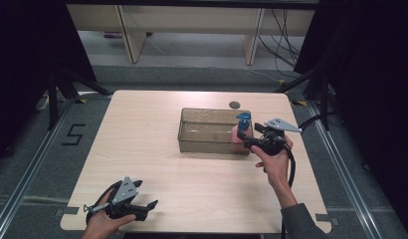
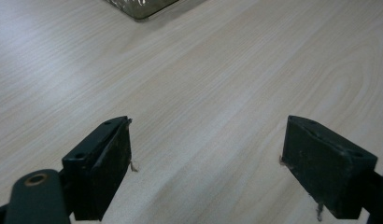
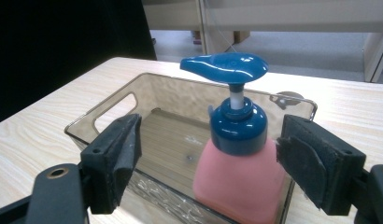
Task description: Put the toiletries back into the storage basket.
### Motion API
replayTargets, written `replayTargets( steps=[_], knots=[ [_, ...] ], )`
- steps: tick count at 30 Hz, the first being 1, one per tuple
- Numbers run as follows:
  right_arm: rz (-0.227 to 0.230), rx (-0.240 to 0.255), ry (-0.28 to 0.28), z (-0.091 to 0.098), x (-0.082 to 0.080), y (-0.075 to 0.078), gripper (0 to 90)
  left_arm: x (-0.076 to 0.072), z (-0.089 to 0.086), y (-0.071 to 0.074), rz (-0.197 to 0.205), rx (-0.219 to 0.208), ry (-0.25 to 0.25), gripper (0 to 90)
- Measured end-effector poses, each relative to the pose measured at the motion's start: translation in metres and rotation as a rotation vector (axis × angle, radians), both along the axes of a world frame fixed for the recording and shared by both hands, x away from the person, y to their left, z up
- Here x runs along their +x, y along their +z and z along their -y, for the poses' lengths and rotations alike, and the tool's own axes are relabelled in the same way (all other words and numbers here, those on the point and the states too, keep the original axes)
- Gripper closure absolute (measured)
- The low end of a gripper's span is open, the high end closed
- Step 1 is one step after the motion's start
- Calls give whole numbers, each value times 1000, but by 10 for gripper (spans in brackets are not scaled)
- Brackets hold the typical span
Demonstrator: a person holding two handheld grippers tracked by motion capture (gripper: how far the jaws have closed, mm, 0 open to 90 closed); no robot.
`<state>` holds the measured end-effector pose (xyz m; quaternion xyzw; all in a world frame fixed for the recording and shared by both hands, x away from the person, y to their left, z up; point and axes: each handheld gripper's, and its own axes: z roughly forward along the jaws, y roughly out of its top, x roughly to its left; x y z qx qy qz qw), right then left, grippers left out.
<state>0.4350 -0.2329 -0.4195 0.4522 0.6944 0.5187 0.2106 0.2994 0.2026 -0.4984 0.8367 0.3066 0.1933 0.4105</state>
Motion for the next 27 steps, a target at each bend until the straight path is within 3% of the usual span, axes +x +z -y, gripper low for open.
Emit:
replayTargets(
  steps=[3, 5, 8, 9, 10, 12, 15, 18, 19, 22, 26, 27],
  knots=[
    [18, 6, 1, 0, -1, -1, 224, 0, 0, 0, 2, -1, 2, 153],
    [5, 21, -1, 0, -2, 0, 224, 0, 0, 0, 2, 0, 2, 154],
    [12, 12, 7, 0, -3, 0, 224, 0, 0, 0, -1, -1, 0, 153],
    [7, -11, 2, 1, -5, 1, 225, 0, 0, 0, 1, -1, 2, 153],
    [-9, 18, -3, -1, -7, 0, 225, 0, 0, 0, 2, -1, 2, 153],
    [21, 5, 14, 1, -6, -1, 226, 0, 0, 0, 1, -1, 2, 153],
    [25, 8, 9, 0, -6, -2, 226, 0, 0, 0, 1, 0, 1, 153],
    [11, -10, 4, 1, -9, -1, 226, 0, 0, 0, 0, 1, -1, 153],
    [-9, 12, -3, -1, -12, -2, 226, 0, 0, 0, 0, 0, 0, 153],
    [30, -10, 9, 2, -11, -2, 226, 0, 0, 0, 0, 3, -2, 153],
    [24, 10, 15, 2, -14, -3, 227, 0, 0, 0, -5, 5, -5, 153],
    [29, -3, 8, 3, -14, -2, 233, 0, 1, -1, -6, -8, 1, 153]
  ],
)
